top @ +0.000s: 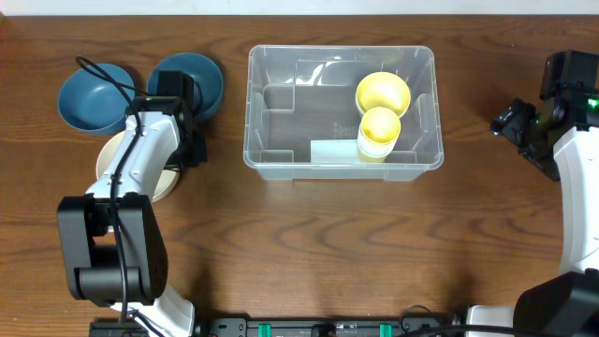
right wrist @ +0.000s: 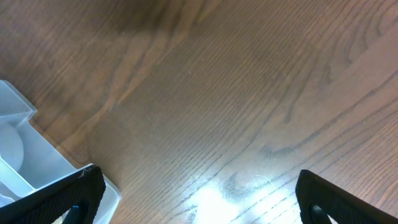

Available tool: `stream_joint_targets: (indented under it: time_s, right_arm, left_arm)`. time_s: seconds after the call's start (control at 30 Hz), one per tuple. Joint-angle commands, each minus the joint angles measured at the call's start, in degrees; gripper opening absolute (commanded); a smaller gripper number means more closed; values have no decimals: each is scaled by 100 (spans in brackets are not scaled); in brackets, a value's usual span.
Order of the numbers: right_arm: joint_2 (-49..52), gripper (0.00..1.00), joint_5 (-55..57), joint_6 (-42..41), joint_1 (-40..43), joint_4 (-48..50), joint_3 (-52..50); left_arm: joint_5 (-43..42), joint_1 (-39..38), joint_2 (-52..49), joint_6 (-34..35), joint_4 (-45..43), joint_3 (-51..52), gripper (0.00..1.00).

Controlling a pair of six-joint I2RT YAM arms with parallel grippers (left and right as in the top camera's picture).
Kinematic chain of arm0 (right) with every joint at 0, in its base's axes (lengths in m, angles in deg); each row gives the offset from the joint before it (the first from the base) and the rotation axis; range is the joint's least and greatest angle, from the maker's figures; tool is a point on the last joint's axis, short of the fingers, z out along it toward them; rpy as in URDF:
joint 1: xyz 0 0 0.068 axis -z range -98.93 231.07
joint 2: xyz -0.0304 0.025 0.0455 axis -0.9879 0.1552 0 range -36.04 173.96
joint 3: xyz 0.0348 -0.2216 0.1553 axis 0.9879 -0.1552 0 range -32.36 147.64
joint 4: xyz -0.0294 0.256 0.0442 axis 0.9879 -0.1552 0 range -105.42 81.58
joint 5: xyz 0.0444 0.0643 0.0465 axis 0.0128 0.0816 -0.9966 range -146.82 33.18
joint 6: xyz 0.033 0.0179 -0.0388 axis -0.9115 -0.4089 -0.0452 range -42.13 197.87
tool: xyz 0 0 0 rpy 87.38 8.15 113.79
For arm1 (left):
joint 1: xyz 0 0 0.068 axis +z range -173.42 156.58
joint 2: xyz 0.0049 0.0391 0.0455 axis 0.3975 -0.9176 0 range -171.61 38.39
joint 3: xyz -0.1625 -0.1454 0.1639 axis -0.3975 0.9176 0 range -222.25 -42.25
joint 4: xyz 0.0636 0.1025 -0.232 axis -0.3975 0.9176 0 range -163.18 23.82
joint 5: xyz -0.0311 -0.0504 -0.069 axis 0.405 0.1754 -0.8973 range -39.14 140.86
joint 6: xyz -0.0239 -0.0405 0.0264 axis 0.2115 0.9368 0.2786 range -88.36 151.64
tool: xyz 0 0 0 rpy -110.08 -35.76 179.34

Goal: Pack container
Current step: 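Move the left gripper over the cream bowl and lower toward it, then grasp the cream bowl rim with the left gripper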

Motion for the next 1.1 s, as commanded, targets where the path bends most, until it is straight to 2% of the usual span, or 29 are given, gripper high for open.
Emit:
stream_joint_targets:
  time_s: [0.0, 0.43, 0.67, 1.07]
  right_arm:
    - [15, 99, 42, -72, 44, 2, 66]
    - [15, 99, 42, -72, 42, 0, 66]
    - [15, 99, 42, -72, 42, -2, 66]
    - [15, 99, 42, -72, 42, 0, 66]
  left_arm:
    - [63, 26, -28, 7, -33, -39, 24]
    - [92, 33, -28, 7, -177, 44, 25]
    - [114, 83, -31, 7, -229, 44, 38]
    - [107, 352, -31, 9, -398, 184, 38]
